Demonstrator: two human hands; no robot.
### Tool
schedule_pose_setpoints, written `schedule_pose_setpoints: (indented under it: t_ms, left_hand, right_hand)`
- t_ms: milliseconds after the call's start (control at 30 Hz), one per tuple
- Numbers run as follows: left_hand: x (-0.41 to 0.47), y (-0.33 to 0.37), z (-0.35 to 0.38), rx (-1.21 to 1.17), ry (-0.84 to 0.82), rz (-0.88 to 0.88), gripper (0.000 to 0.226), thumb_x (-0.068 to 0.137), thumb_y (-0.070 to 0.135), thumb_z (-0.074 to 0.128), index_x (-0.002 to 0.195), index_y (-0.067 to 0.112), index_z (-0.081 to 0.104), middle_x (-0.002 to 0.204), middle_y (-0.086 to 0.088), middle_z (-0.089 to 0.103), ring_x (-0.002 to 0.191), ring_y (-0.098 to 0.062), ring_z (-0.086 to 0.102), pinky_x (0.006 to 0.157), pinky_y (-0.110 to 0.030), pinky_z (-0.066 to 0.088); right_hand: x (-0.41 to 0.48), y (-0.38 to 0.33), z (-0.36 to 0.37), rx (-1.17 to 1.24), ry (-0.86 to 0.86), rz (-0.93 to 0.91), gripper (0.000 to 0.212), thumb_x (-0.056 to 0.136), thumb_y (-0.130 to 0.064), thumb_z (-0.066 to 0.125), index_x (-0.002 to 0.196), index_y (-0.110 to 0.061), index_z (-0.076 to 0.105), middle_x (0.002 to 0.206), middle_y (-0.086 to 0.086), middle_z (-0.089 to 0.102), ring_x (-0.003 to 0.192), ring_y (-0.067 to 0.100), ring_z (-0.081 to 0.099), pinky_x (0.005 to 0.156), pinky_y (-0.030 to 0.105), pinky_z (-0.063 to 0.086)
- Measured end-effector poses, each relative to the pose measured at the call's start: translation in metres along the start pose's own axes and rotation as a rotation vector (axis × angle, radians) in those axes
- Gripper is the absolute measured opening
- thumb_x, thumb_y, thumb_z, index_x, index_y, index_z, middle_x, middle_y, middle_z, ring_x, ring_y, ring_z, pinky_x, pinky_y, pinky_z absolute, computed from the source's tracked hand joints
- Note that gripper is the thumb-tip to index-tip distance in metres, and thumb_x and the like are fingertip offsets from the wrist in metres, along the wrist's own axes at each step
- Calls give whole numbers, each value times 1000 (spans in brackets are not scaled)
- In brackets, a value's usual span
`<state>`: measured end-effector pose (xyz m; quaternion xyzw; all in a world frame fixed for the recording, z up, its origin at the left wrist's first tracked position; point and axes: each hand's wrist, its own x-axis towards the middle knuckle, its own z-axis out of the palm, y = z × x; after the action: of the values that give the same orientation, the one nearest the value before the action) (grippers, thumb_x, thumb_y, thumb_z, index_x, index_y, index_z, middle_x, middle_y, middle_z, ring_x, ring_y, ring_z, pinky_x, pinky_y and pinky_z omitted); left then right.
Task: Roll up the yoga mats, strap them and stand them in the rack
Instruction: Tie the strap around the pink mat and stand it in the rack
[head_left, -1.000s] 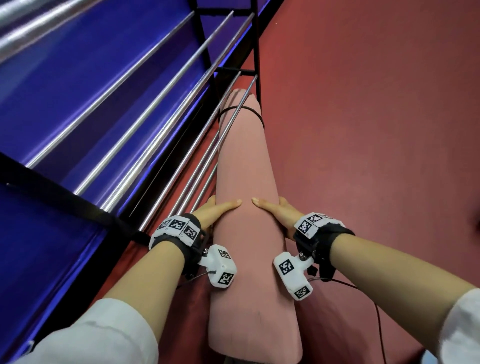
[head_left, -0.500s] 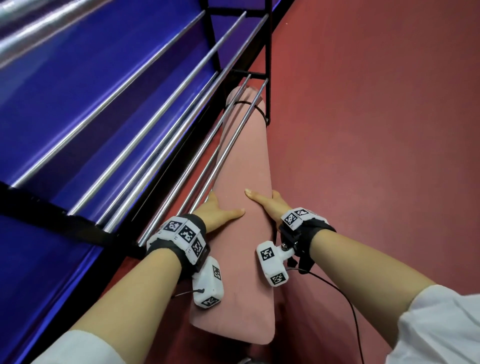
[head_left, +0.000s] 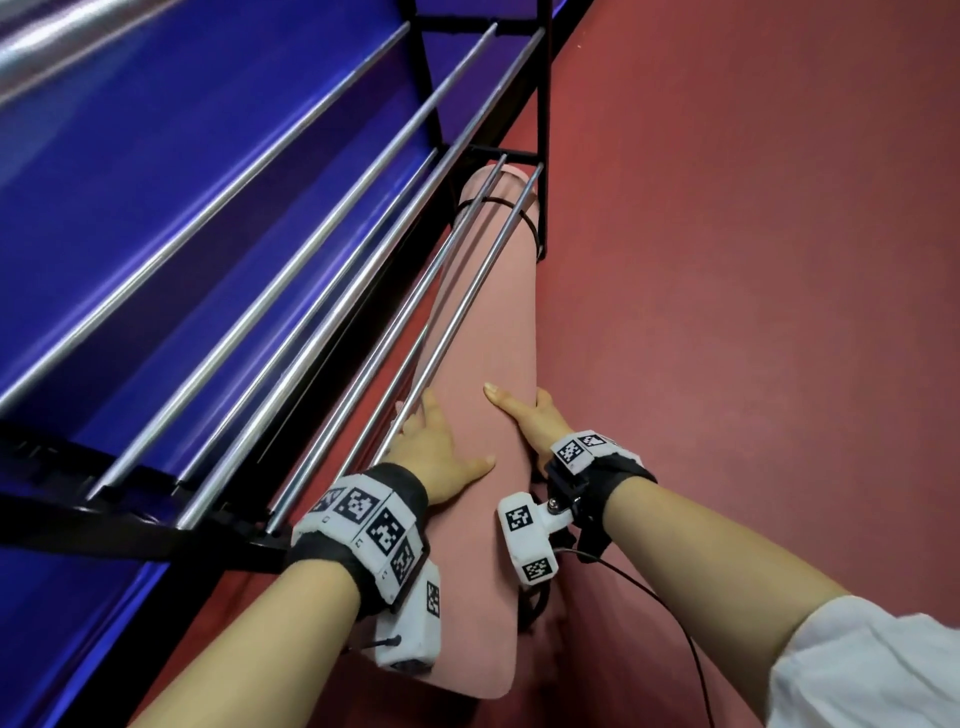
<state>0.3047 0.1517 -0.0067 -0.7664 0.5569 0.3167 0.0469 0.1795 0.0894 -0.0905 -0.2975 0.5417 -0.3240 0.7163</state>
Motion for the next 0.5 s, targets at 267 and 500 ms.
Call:
schedule_pose_setpoints:
  t_ms: [267, 500]
  left_hand:
    - [-21, 9, 12, 167, 42, -50, 107, 88, 50, 55, 144, 6, -24, 155, -21, -4, 143, -33, 11, 116, -39, 16]
    - [-25, 13, 11, 171, 54, -68, 101, 91, 47, 51, 145, 3, -22, 154, -23, -9, 144, -33, 1, 117, -37, 8]
  right_hand:
    - [5, 13, 4, 46, 1, -33, 63, 74, -35, 78, 122, -16, 43, 111, 1, 63, 101, 19, 63, 93, 42, 51]
    - [8, 13, 4, 58, -8, -45, 66, 73, -36, 79, 124, -16, 42, 114, 2, 63, 102, 19, 63, 94, 41, 51]
